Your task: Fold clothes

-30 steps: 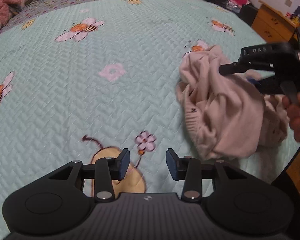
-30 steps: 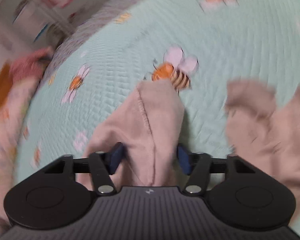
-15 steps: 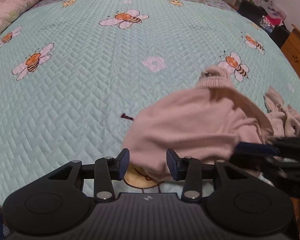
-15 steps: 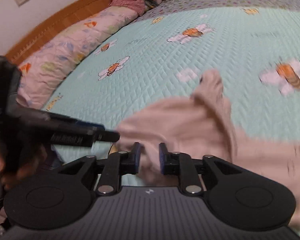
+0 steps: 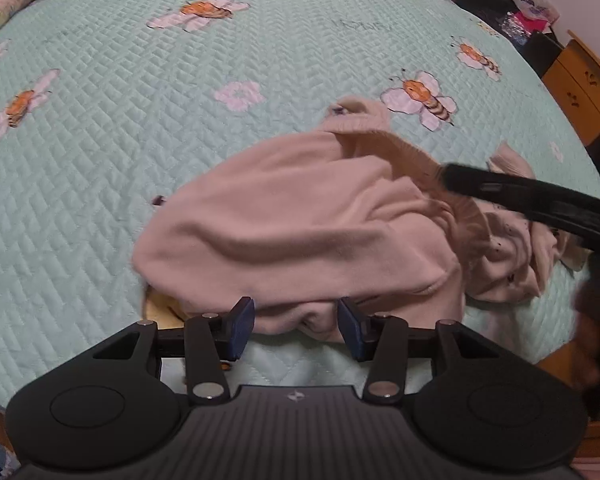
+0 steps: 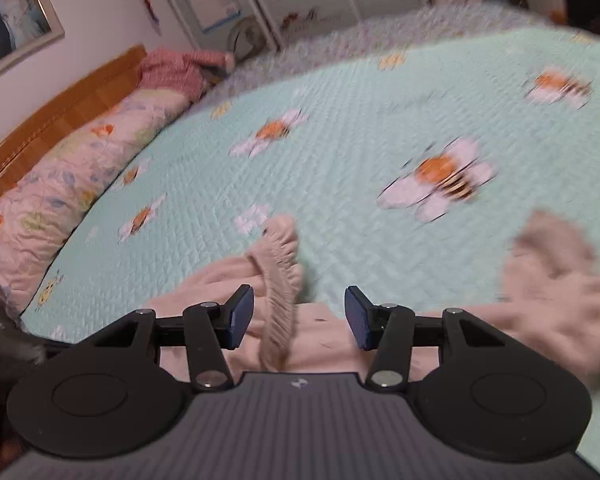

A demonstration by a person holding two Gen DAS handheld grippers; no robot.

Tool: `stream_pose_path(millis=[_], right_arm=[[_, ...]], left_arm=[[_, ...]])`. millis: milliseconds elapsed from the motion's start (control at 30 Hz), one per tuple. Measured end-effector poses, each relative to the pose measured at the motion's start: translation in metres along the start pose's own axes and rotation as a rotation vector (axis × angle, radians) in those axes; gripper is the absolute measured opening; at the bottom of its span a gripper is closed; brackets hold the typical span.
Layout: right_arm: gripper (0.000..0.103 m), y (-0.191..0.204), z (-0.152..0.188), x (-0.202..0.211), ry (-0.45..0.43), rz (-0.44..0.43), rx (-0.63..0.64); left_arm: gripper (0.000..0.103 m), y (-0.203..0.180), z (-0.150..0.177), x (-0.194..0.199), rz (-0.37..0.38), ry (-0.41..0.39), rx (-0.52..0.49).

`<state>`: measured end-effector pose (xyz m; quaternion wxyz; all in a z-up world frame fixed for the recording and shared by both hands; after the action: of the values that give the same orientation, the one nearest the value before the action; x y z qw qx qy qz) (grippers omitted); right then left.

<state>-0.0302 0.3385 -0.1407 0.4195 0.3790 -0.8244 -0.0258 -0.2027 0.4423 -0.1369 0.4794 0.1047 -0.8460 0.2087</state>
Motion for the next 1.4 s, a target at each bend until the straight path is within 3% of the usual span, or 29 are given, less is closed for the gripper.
stream_pose_path(millis=[33,67,133,267,467,833,1100,1300,1400], right_arm=[[0.035,0.003,0.002,-0.015,0.025,-0.018,-0.014],[0.006,0.008,0.005,-0.019,0.020,-0.016,-0.001],[0.006,0.021,0.012,-0.022,-0.003,-0.003,0.037],[0.005,0.059,0.039,0.021,-0.092,-0.100,0.154],[0.006,0.090,0.077,0.050,-0.129,-0.094,0.303],[0.006,0.080,0.096,0.062,-0.150,-0.057,0.357],[0.009,0.086,0.101,0.063,-0.180,-0.031,0.431],[0.009,0.081,0.098,0.069,-0.208,0.007,0.432],[0.009,0.083,0.097,0.070,-0.217,0.011,0.460]], left_arm=[[0.049,0.002,-0.002,0.003,-0.009,-0.007,0.002],[0.049,0.005,-0.004,0.006,-0.018,-0.014,0.005],[0.050,0.011,-0.012,0.013,-0.020,-0.034,0.020],[0.056,0.018,-0.025,0.018,0.024,-0.055,0.064],[0.053,0.002,-0.013,-0.003,0.137,0.017,0.092],[0.054,-0.011,-0.017,0.005,0.216,-0.010,0.080],[0.055,-0.037,-0.022,-0.001,0.181,0.000,-0.003],[0.056,-0.029,-0.021,-0.001,0.120,0.010,0.002],[0.057,-0.026,-0.020,-0.005,0.129,0.028,0.022]])
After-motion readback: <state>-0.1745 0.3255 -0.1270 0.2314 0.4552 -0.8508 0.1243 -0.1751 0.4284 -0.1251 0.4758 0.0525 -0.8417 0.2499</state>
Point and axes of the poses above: each gripper's, at about its wrist camera, not at the fingertips, and x roughly against the way its jaws point, y to its left, z to its underside, the point moved 6 cm from there along -x, roughly the way its jaws point, and after that the axes turned 7 degrees about z, right-handed, at the moved point
